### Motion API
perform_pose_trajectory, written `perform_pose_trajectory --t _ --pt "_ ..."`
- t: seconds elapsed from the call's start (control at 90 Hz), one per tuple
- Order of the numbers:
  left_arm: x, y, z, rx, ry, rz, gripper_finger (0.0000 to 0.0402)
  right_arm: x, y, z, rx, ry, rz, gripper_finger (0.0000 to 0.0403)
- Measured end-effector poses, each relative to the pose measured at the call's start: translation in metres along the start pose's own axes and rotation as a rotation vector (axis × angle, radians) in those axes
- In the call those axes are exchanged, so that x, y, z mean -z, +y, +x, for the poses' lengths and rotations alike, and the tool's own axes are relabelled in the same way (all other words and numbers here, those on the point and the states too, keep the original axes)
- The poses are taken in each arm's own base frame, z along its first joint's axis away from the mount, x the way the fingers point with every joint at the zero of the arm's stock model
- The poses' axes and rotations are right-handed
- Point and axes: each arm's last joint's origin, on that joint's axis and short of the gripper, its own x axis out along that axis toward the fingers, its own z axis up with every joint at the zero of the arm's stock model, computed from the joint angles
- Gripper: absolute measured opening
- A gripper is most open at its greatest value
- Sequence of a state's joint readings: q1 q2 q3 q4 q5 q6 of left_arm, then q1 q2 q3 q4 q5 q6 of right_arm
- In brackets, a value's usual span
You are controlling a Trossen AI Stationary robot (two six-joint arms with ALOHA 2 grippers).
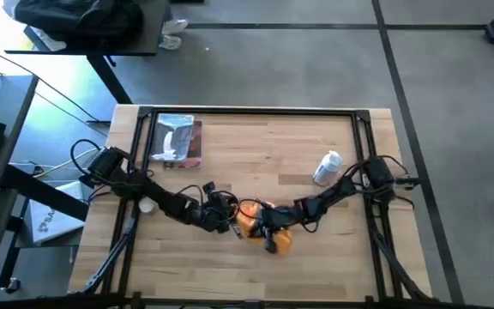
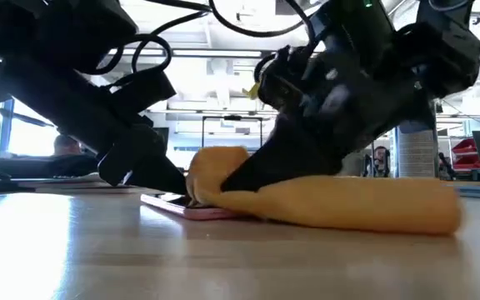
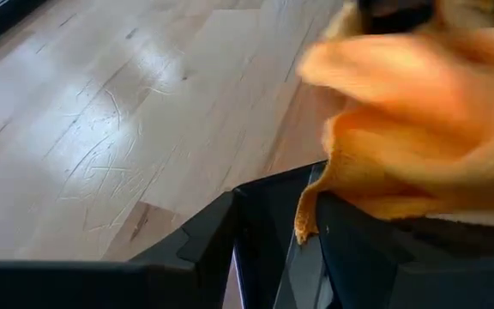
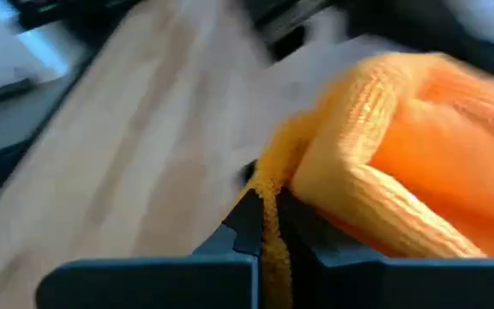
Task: Apply microfiber cloth
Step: Wipe the front and back of the cellphone with the yellow microfiber cloth
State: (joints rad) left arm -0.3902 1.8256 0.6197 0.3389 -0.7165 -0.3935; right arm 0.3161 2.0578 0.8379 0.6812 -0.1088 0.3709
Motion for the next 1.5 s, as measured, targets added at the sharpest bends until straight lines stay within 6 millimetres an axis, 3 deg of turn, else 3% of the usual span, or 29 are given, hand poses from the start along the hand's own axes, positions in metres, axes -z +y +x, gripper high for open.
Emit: perform_pose_trajectory --t 0.189,0.289,0.411,0.6,0.922,1.2,1.344,1.5 --pt "0.0 -0.001 0.0 0.011 0.002 -0.002 0.0145 -0.011 0.007 -0.016 -0.043 0.077 0.018 0.0" --pt "0.0 -0.001 0.0 0.011 0.001 -0.002 0.0145 -0.026 0.014 -0.027 -0.032 0.032 -0.047 0.0" --pt "0.0 0.0 0.0 -0.004 -0.001 0.002 0.0145 -0.032 0.01 -0.031 0.115 -0.022 -0.093 0.0" --pt "0.001 0.0 0.0 -0.005 0.003 -0.013 0.0145 -0.02 -0.009 -0.031 0.351 0.056 -0.08 0.0" --pt "0.001 0.0 0.0 -0.009 0.004 -0.007 0.0145 -0.015 0.003 -0.026 0.091 0.12 -0.1 0.0" --pt "0.001 0.0 0.0 -0.008 0.004 -0.007 0.0145 -0.036 -0.009 -0.027 0.131 -0.061 -0.167 0.0" --pt "0.001 0.0 0.0 -0.008 0.003 -0.008 0.0145 -0.02 -0.022 -0.016 0.098 0.009 -0.119 0.0" --pt "0.001 0.0 0.0 -0.009 0.003 -0.009 0.0145 -0.014 -0.017 -0.011 0.017 0.028 -0.094 0.0"
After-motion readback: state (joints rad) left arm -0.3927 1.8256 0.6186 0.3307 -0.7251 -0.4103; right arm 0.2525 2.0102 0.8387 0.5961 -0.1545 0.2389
